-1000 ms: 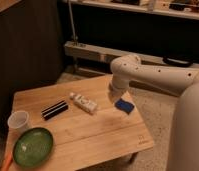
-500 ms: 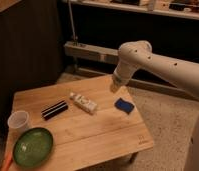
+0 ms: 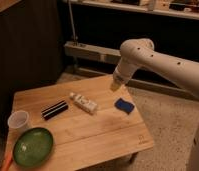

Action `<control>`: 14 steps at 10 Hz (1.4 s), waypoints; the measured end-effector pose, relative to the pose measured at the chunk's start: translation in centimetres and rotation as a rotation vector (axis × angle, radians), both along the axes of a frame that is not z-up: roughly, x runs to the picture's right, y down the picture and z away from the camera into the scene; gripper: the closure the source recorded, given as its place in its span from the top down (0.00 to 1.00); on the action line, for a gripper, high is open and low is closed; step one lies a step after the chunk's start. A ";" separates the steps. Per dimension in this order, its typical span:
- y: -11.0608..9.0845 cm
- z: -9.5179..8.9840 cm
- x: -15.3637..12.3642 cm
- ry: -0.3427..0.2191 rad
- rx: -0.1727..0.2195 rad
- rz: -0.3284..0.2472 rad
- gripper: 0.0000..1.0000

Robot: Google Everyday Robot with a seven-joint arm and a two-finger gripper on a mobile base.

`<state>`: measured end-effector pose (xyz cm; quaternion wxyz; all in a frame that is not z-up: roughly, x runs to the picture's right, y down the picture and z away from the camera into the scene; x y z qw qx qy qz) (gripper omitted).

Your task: Wipe the white sponge on the table

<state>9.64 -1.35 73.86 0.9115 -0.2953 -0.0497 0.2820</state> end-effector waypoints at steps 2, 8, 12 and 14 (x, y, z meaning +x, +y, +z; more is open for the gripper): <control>-1.0 1.7 2.5 -0.001 0.021 -0.006 0.00; 1.5 6.1 7.9 0.060 0.017 -0.048 0.54; 5.0 7.8 7.8 0.075 0.010 -0.032 0.80; 5.8 9.1 7.4 0.085 0.000 -0.033 0.80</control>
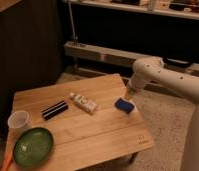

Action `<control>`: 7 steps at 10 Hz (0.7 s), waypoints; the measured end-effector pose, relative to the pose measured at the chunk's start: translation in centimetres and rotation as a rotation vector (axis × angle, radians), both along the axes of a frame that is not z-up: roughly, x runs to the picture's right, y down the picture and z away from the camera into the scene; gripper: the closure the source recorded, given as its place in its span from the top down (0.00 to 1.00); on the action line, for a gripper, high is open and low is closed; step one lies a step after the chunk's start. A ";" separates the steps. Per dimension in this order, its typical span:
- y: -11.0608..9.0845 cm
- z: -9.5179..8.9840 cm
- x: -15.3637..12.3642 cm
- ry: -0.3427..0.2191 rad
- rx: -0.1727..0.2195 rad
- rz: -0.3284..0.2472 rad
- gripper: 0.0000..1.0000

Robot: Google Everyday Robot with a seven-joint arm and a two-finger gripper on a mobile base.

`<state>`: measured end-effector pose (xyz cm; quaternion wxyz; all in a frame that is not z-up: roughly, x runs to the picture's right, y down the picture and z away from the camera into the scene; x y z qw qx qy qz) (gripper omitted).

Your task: Wipe the white sponge on the table

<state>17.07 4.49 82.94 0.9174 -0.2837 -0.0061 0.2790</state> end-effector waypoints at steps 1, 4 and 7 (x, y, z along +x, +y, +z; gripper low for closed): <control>0.5 0.8 0.3 0.009 -0.008 0.005 0.80; 1.9 3.4 0.6 0.037 -0.037 0.015 0.80; 3.1 5.0 0.6 0.048 -0.066 0.033 0.80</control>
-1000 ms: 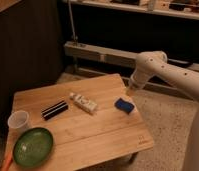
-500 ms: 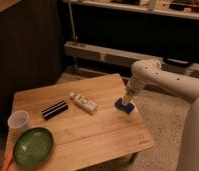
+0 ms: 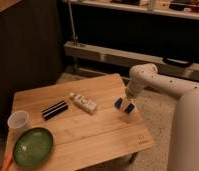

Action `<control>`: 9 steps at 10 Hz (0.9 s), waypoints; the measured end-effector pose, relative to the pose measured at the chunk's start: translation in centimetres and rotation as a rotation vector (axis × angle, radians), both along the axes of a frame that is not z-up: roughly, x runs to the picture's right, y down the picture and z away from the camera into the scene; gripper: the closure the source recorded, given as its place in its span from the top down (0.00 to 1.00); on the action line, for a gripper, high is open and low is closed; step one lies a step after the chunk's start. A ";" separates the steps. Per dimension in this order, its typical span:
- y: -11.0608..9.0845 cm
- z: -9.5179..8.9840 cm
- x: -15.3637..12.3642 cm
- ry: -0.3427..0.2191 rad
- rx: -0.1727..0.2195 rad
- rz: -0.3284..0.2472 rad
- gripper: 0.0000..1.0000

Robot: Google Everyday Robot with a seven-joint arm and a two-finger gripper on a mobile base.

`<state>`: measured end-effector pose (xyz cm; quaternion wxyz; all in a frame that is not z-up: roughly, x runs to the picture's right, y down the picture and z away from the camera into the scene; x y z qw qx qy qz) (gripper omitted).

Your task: Wipe the white sponge on the table

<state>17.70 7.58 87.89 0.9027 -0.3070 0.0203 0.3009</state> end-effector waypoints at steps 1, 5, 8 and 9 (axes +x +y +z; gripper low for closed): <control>0.2 0.6 -0.5 0.004 0.001 0.007 0.80; 1.0 2.0 -0.7 0.012 0.024 0.023 0.80; 1.7 3.2 -0.3 -0.005 0.033 0.009 0.80; 1.8 3.6 -0.5 -0.010 0.027 -0.001 0.80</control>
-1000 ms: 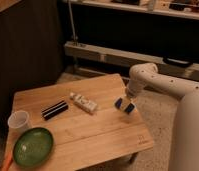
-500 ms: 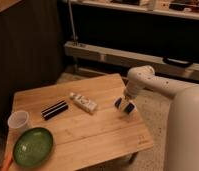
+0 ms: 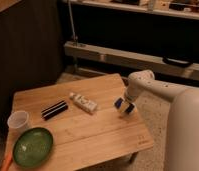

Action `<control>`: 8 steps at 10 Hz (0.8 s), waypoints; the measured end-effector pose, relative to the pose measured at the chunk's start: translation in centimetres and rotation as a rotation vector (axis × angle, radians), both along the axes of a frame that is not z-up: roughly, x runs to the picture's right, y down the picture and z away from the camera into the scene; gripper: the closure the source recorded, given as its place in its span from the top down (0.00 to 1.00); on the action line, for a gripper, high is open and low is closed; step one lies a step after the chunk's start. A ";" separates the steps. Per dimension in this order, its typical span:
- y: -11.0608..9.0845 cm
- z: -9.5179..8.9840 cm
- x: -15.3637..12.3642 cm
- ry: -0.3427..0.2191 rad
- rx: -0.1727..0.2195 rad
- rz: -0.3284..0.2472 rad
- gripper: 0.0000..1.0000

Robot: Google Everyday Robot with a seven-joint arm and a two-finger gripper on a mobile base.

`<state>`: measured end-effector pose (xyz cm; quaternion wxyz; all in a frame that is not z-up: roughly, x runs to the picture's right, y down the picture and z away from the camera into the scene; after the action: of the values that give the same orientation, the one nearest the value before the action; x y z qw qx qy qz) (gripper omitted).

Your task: Wipe the white sponge on the table

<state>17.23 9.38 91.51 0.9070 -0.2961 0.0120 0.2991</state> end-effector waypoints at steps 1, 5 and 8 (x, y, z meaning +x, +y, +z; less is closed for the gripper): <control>0.1 0.4 0.1 0.001 -0.005 -0.004 0.79; 0.4 1.2 0.1 0.002 -0.032 -0.014 0.40; 0.3 1.1 -0.2 -0.001 -0.047 -0.015 0.27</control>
<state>17.02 9.71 92.65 0.9021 -0.3173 0.0206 0.2916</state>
